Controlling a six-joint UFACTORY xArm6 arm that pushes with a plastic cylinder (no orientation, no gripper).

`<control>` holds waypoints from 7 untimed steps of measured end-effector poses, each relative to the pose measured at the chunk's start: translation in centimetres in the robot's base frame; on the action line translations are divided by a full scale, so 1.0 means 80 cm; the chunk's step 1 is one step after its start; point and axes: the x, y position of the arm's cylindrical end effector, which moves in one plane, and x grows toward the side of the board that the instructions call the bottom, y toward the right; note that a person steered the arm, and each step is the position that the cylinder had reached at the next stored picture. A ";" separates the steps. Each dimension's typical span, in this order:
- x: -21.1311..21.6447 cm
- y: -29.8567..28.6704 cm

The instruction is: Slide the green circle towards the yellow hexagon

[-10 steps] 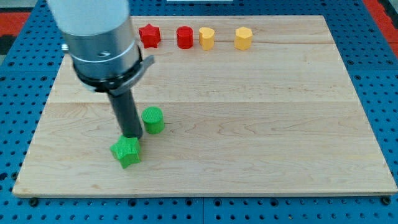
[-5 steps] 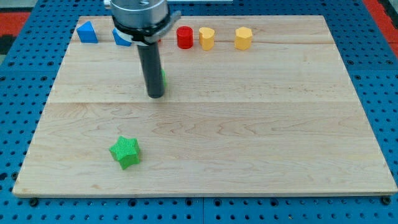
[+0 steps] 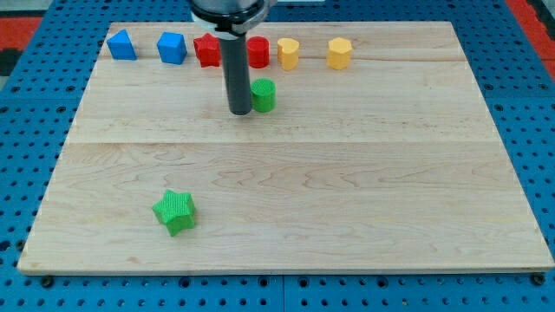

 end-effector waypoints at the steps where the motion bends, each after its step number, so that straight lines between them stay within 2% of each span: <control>1: -0.003 0.060; 2: 0.005 0.037; 4: -0.029 0.021; 5: -0.035 0.046; 6: -0.037 0.136; 7: -0.038 0.178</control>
